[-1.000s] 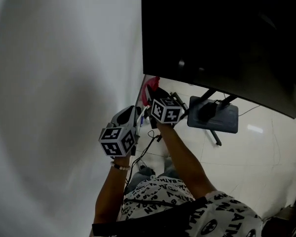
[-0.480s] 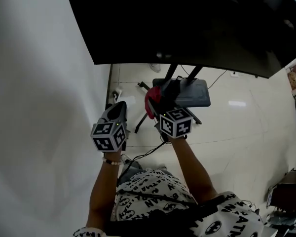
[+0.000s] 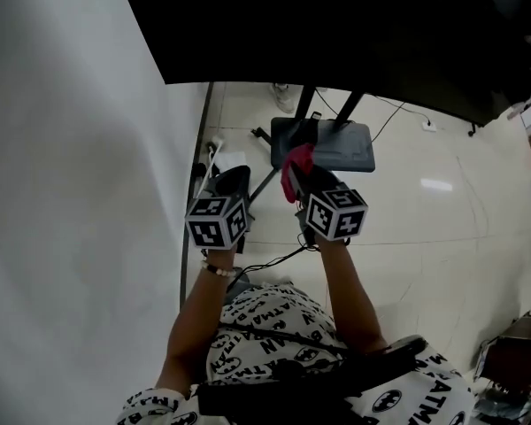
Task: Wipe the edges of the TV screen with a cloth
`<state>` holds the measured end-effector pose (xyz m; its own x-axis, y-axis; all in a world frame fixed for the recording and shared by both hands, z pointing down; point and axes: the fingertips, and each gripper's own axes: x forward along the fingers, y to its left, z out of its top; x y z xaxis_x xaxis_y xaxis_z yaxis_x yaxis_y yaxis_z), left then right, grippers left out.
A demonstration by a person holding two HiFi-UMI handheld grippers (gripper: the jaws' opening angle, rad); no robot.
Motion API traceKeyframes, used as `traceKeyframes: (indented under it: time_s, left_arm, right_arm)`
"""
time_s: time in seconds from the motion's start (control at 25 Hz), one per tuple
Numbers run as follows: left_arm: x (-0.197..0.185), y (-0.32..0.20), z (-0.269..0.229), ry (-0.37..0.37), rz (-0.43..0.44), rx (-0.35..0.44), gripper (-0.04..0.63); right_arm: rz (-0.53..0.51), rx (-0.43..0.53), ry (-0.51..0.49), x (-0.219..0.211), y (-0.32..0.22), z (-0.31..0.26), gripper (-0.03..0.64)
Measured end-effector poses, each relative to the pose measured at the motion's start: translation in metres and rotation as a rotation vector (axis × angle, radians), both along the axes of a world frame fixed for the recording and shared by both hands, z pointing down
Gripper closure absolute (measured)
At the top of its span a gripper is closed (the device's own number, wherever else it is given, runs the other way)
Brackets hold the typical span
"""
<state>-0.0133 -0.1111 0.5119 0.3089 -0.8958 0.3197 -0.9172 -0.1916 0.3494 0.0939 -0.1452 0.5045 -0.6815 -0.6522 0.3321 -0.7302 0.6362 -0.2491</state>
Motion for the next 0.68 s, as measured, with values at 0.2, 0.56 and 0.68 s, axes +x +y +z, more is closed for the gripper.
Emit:
traceKeyframes:
  time_s: [0.2, 0.56, 0.68]
  left_arm:
    - [0.011, -0.003, -0.015, 0.007, -0.003, 0.024, 0.595]
    - [0.018, -0.016, -0.014, 0.029, 0.012, 0.034, 0.595]
    - [0.02, -0.019, -0.012, 0.035, 0.022, 0.04, 0.595]
  right_arm:
    - [-0.022, 0.04, 0.018, 0.001, 0.006, -0.012, 0.543]
    - [-0.012, 0.067, 0.042, 0.009, -0.002, -0.012, 0.542]
    - [-0.012, 0.065, 0.038, 0.006, -0.004, -0.01, 0.543]
